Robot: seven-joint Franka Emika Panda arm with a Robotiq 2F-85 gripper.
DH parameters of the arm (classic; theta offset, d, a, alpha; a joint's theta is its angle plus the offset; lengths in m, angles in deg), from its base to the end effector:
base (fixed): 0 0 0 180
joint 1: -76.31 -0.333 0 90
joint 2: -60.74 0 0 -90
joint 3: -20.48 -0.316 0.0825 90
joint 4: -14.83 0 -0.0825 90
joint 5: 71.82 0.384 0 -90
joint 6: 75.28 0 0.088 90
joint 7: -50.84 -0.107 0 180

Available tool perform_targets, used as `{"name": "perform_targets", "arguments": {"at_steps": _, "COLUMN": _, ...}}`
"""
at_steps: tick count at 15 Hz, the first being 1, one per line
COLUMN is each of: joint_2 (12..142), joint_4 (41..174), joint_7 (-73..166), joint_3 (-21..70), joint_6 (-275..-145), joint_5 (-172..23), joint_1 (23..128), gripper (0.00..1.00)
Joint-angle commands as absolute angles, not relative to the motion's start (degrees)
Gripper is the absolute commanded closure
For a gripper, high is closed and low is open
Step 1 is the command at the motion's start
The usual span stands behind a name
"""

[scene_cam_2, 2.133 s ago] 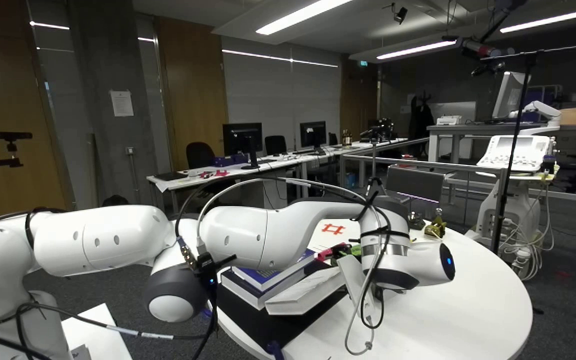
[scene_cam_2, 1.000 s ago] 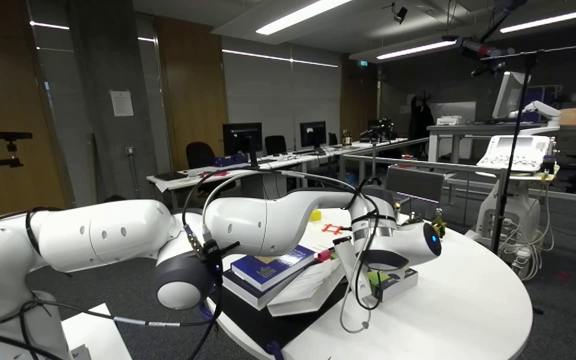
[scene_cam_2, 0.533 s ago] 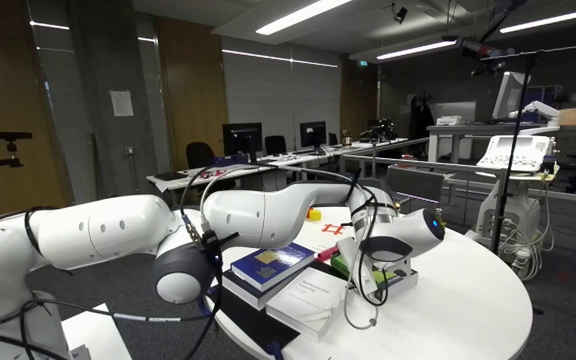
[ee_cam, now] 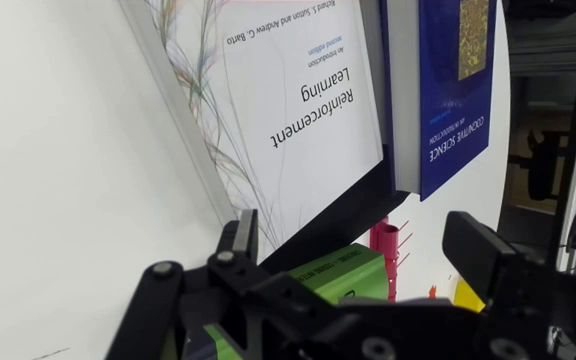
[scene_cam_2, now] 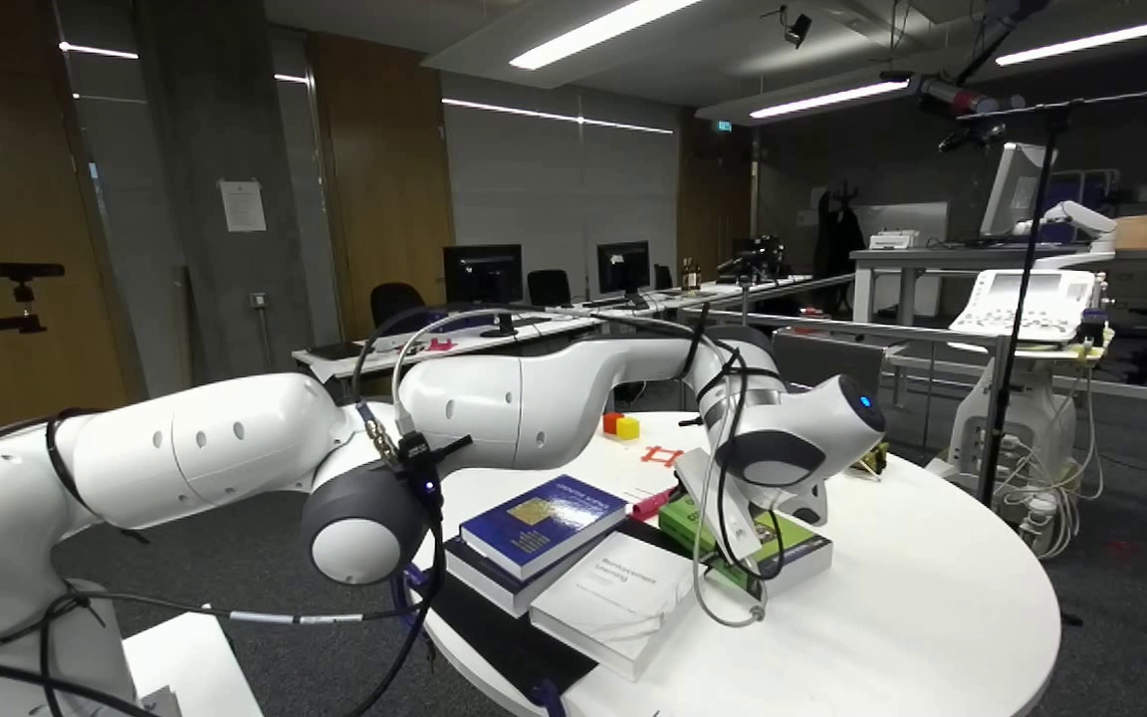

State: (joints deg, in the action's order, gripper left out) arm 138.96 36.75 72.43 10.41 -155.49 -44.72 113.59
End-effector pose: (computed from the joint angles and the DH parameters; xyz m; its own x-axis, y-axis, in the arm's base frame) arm 0.6700 -0.3819 0.2263 0.9812 -0.1828 -0.0617 -0.1771 -0.7267 -0.6637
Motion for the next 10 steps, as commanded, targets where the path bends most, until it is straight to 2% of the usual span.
{"name": "perform_targets", "arguments": {"at_steps": 1, "joint_2": 135.4, "joint_4": 37.9, "joint_7": 72.9, "joint_3": 11.3, "joint_6": -154.2, "joint_5": -46.6, "joint_1": 112.9, "gripper": 0.00}}
{"name": "perform_targets", "arguments": {"at_steps": 7, "joint_2": 134.2, "joint_4": 33.1, "joint_7": 72.2, "joint_3": 9.5, "joint_6": -149.9, "joint_5": -47.8, "joint_1": 111.7, "gripper": 0.00}}
{"name": "perform_targets", "arguments": {"at_steps": 10, "joint_2": 131.4, "joint_4": 35.0, "joint_7": 70.7, "joint_3": 9.8, "joint_6": -149.2, "joint_5": -48.8, "joint_1": 111.4, "gripper": 0.00}}
